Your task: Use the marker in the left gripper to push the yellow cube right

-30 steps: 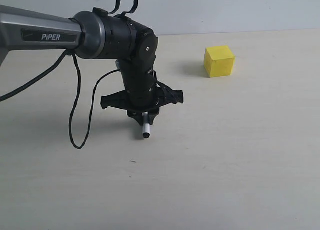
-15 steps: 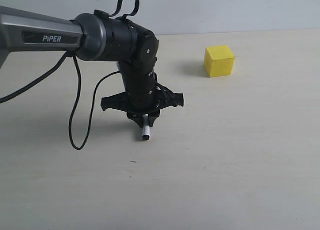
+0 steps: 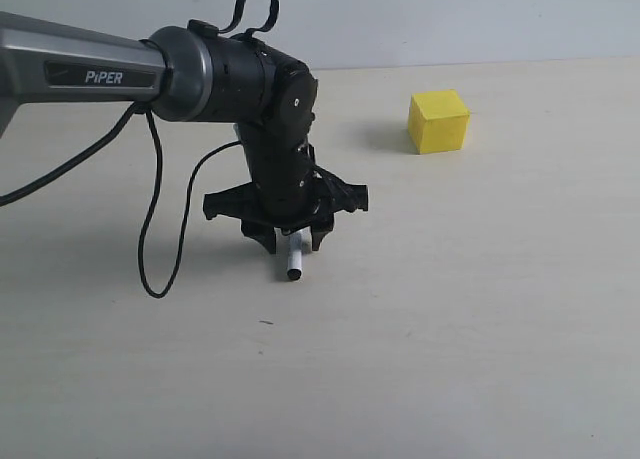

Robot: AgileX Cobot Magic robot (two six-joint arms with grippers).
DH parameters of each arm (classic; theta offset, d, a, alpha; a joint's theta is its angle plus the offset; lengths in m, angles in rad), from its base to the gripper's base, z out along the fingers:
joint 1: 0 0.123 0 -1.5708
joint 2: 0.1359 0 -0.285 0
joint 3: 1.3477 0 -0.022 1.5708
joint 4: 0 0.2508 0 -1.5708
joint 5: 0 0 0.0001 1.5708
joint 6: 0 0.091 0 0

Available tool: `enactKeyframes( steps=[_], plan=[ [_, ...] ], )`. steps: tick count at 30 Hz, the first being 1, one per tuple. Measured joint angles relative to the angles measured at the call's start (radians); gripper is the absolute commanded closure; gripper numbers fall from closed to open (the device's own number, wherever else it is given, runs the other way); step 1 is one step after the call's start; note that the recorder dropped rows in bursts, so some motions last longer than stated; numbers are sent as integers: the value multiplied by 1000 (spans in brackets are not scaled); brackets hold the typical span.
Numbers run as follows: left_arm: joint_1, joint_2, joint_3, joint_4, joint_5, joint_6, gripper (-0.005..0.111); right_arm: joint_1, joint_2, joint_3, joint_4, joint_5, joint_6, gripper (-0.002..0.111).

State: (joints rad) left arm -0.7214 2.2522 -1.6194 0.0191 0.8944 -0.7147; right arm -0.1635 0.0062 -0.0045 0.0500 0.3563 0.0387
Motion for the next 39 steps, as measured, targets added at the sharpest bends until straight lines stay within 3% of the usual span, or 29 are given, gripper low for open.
enactKeyframes(
  steps=[17,20,23,27,33,39],
  plan=[
    [-6,-79,0,15,-42,138,56,0,0,0,0,0,0,108],
    [-11,-130,0,24,-60,177,71,0,0,0,0,0,0,108],
    [-24,-167,0,38,-62,212,103,0,0,0,0,0,0,108],
    [-41,-202,6,48,-62,245,107,0,0,0,0,0,0,108],
    [-67,-346,157,66,-267,289,107,0,0,0,0,0,0,108],
    [-67,-507,453,188,-573,293,107,0,0,0,0,0,0,108]
  ],
)
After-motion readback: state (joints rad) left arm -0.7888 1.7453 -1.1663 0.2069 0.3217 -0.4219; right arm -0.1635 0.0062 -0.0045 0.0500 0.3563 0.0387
